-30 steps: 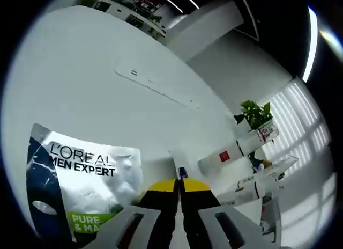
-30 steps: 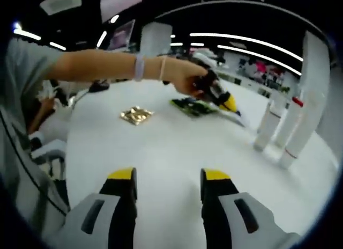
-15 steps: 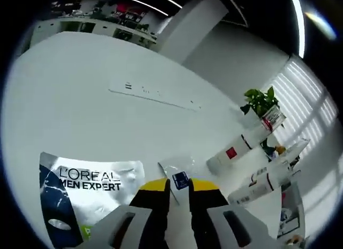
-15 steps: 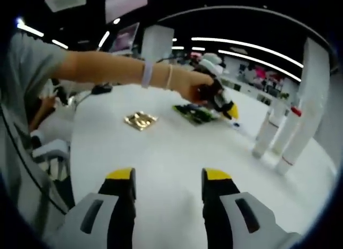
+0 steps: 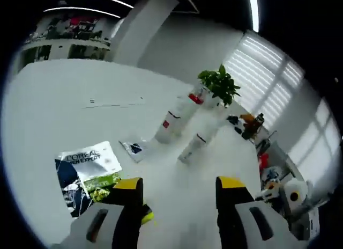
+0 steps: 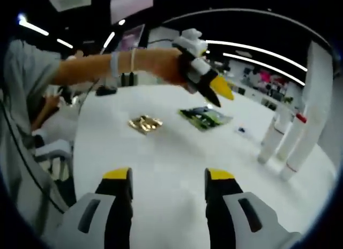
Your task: Arrange the skincare products in the storage area until every visible bottle or jar stands upright without overlapping.
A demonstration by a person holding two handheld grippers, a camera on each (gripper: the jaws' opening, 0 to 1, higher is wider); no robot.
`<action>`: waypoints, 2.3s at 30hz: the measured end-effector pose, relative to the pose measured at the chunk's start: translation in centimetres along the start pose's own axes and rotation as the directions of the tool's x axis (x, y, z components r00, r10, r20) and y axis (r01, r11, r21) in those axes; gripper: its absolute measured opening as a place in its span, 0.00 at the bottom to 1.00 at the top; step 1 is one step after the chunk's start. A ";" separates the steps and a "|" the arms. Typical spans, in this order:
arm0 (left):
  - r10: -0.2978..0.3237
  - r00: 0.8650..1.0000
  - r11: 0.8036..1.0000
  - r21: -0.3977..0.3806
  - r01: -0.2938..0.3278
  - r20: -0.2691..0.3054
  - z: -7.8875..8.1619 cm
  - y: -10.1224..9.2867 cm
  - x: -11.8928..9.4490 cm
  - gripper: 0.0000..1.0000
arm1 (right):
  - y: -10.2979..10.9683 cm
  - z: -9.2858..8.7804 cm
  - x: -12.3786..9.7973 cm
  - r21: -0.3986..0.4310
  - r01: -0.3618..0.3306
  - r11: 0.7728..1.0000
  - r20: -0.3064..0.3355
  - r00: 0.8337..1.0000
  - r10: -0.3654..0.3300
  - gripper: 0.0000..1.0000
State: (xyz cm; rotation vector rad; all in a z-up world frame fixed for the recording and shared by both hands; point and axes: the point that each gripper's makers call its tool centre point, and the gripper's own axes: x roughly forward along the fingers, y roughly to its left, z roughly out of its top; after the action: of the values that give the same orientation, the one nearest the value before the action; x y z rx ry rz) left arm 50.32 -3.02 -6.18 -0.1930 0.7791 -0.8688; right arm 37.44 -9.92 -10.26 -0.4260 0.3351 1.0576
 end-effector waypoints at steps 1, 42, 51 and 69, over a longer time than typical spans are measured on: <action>0.032 0.999 0.996 0.079 -0.029 -0.038 -1.3 -0.2 -1.1 0.69 | 0.3 0.0 0.0 -0.001 -0.007 1.000 0.001 1.000 0.007 0.55; 0.361 0.932 0.828 0.452 -0.333 0.024 -7.3 -0.9 -5.9 0.41 | 0.0 6.7 -0.4 0.263 -0.063 0.963 0.331 0.943 -0.029 0.46; 0.309 0.867 0.787 0.408 -0.464 0.390 -4.8 -4.4 -5.4 0.41 | -3.3 9.3 1.5 0.503 -0.238 0.831 0.470 0.882 -0.031 0.21; 0.204 0.803 0.848 0.308 -0.431 0.560 -3.7 -5.8 -7.8 0.39 | -3.6 10.1 1.3 0.529 -0.304 0.792 0.510 0.860 -0.010 0.00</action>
State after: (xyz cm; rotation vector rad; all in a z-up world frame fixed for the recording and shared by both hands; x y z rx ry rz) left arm 41.10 -0.40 -2.00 0.1019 0.0993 -0.5918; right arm 41.84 -5.53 -1.46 0.4550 0.2286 1.1139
